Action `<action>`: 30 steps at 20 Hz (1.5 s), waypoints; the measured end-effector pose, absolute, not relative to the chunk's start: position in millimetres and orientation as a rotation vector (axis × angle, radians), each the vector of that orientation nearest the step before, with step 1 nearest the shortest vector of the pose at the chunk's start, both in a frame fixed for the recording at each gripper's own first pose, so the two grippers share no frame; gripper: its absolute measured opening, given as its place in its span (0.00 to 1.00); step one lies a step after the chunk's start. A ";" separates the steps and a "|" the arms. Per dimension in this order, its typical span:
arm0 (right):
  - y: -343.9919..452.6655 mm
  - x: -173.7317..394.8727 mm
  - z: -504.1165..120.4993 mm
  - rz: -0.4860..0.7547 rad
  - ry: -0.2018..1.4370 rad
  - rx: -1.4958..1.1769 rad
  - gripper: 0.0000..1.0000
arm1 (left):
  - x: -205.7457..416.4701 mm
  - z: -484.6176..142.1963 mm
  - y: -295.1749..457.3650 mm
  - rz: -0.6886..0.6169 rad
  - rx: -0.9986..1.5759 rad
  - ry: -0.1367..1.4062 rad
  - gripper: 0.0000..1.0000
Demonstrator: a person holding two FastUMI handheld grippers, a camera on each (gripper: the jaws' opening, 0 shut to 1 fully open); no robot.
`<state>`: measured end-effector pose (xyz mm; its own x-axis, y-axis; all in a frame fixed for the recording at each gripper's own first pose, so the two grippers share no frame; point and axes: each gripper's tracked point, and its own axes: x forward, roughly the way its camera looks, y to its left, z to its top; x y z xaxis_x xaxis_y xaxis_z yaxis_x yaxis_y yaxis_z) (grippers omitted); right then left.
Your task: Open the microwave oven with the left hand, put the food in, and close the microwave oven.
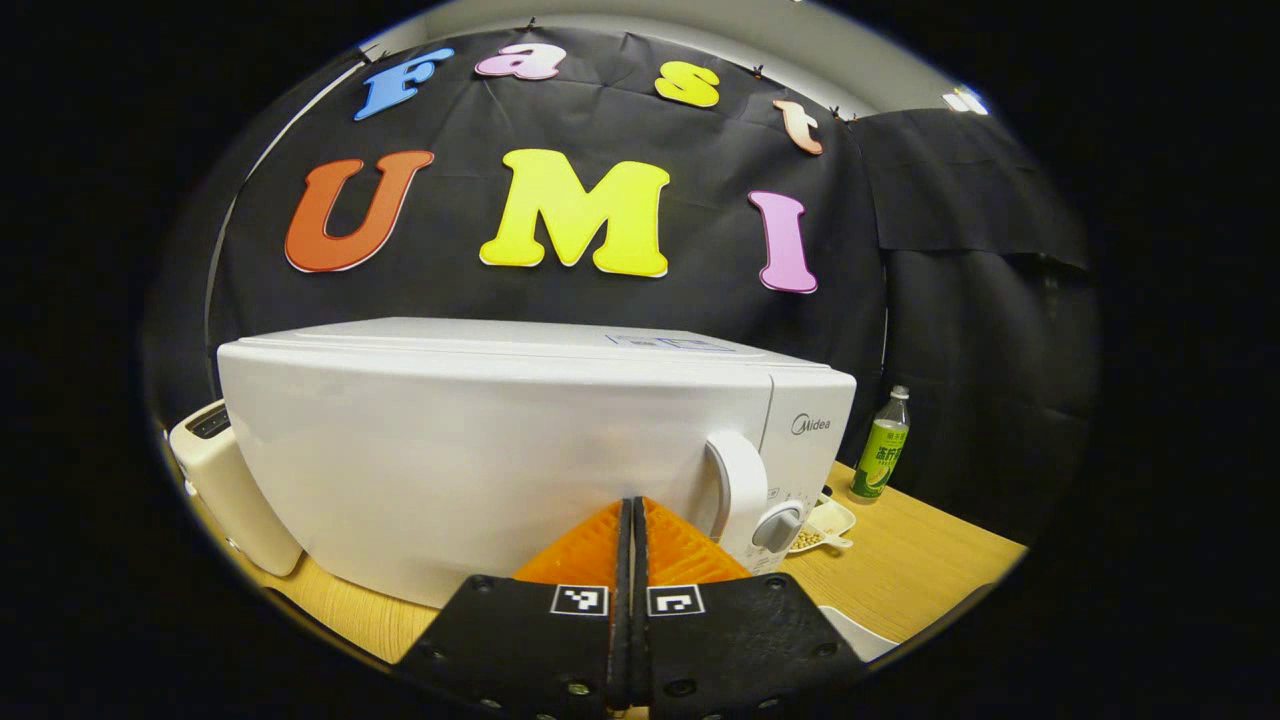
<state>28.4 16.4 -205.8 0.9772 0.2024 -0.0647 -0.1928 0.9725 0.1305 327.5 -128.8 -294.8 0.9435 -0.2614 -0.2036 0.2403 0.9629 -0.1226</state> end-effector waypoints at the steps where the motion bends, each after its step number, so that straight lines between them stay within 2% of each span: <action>1: 15.6 26.0 -204.9 0.191 0.083 0.117 1.00 | 322.5 -292.1 -125.4 -0.237 -0.095 0.232 0.00; 4: 14.8 18.3 -197.9 0.163 0.094 0.097 1.00 | 303.3 -275.0 -125.5 -0.216 -0.081 0.234 0.00; 5: 13.9 14.0 -196.9 0.152 0.103 0.087 0.91 | 293.8 -267.4 -128.1 -0.215 -0.082 0.228 0.00; 8: 10.6 2.6 -183.9 0.117 0.109 0.060 0.92 | 258.8 -242.4 -134.0 -0.216 -0.073 0.215 0.00; 11: 7.9 -11.8 -172.8 0.083 0.105 0.041 0.91 | 220.6 -218.6 -135.6 -0.205 -0.069 0.209 0.06; 12: 7.0 -16.6 -167.9 0.073 0.102 0.045 0.92 | 206.1 -212.0 -134.4 -0.197 -0.069 0.214 0.07; 13: 5.1 -21.5 -163.0 0.061 0.103 0.051 1.00 | 191.6 -205.2 -130.4 -0.181 -0.066 0.210 0.10; 14: 1.5 -26.3 -158.0 0.049 0.104 0.062 1.00 | 178.6 -197.4 -125.6 -0.158 -0.065 0.202 0.12; 15: -2.4 -30.6 -151.6 0.039 0.103 0.073 0.92 | 163.0 -191.7 -122.4 -0.141 -0.063 0.206 0.18; 16: -6.9 -34.9 -144.9 0.028 0.100 0.085 0.92 | 146.4 -186.1 -121.2 -0.134 -0.060 0.214 0.15; 17: -12.2 -39.8 -138.3 0.015 0.097 0.097 0.92 | 135.0 -181.8 -122.0 -0.132 -0.053 0.217 0.39; 18: -17.9 -43.3 -129.5 0.004 0.088 0.107 0.92 | 120.7 -170.6 -119.1 -0.122 -0.045 0.205 0.55; 19: -23.1 -48.7 -121.6 -0.007 0.076 0.114 0.92 | 105.1 -158.4 -114.0 -0.115 -0.035 0.186 0.83; 20: -29.5 -52.9 -114.0 -0.020 0.067 0.115 1.00 | 90.4 -150.1 -110.3 -0.104 -0.025 0.174 0.88; 21: -36.5 -57.8 -108.7 -0.036 0.060 0.114 1.00 | 76.6 -141.5 -104.2 -0.084 -0.021 0.165 0.89; 22: -42.9 -62.5 -102.0 -0.052 0.050 0.114 0.92 | 63.0 -134.3 -99.2 -0.069 -0.019 0.166 0.98; 25: -56.2 -80.0 -83.7 -0.080 0.022 0.121 0.91 | 23.9 -101.7 -85.3 -0.024 0.002 0.139 0.97; 26: -58.7 -85.5 -76.8 -0.083 0.009 0.122 1.00 | 12.8 -86.8 -82.2 -0.014 0.015 0.111 0.97; 30: -66.9 -107.3 -55.5 -0.090 -0.038 0.081 1.00 | -30.9 -51.4 -71.6 0.004 0.001 0.039 0.97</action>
